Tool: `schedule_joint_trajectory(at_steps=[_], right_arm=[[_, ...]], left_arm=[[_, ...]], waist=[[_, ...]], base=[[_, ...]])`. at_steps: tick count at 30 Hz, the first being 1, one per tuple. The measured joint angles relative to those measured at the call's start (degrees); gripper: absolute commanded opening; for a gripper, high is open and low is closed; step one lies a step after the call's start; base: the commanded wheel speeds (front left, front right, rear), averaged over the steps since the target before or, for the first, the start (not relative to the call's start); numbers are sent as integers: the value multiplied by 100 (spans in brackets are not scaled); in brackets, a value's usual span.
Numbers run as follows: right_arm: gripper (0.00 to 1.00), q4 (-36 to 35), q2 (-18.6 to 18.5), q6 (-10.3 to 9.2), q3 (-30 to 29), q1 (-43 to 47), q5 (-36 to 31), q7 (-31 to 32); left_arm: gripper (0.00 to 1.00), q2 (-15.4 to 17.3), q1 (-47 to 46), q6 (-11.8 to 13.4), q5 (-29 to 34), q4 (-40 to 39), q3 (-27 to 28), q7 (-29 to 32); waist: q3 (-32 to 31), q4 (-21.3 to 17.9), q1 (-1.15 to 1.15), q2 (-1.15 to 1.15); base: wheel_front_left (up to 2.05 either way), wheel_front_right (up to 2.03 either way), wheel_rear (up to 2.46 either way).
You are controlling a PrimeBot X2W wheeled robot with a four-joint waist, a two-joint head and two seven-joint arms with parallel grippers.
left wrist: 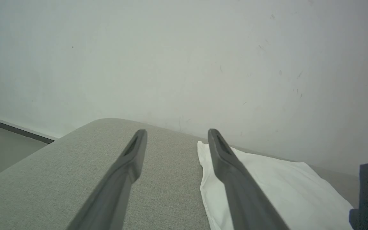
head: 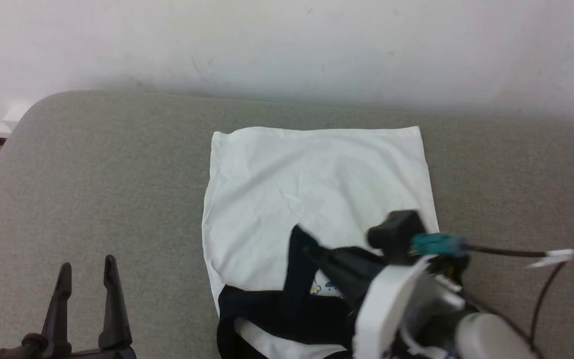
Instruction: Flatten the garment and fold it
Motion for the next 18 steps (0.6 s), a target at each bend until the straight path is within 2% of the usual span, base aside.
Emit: schedule_joint_trajectory(at_steps=[3,7,15,16,17,18], right_arm=[[0,656,63,1,612,-186,-44,-257],[0,1685,225,0,1133,-414,-94,-688],[0,3720,487,0,1749,-898,-372,-1612],[20,3931,503,0,1789,-940,-367,-1702],[55,4099,508,0,1847,-981,-354,-1767],[100,4214,499,0,1928,-1014,-290,-1834]], left_arm=[[100,1,-1,0,-8,21,-45,-1],[100,0,-4,-1,-36,81,-100,-2],[100,1,-113,-5,-59,238,-229,-16],[100,2,-124,-5,-59,249,-232,-16],[100,2,-132,-5,-59,265,-235,-18],[100,4,-137,-5,-60,281,-234,-18]], waist=[[20,55,0,0],[66,142,0,0],[163,389,0,0],[175,420,0,0],[186,446,0,0],[196,468,0,0]], base=[[0,0,0],[0,0,0],[0,0,0],[0,0,0],[0,0,0],[0,0,0]])
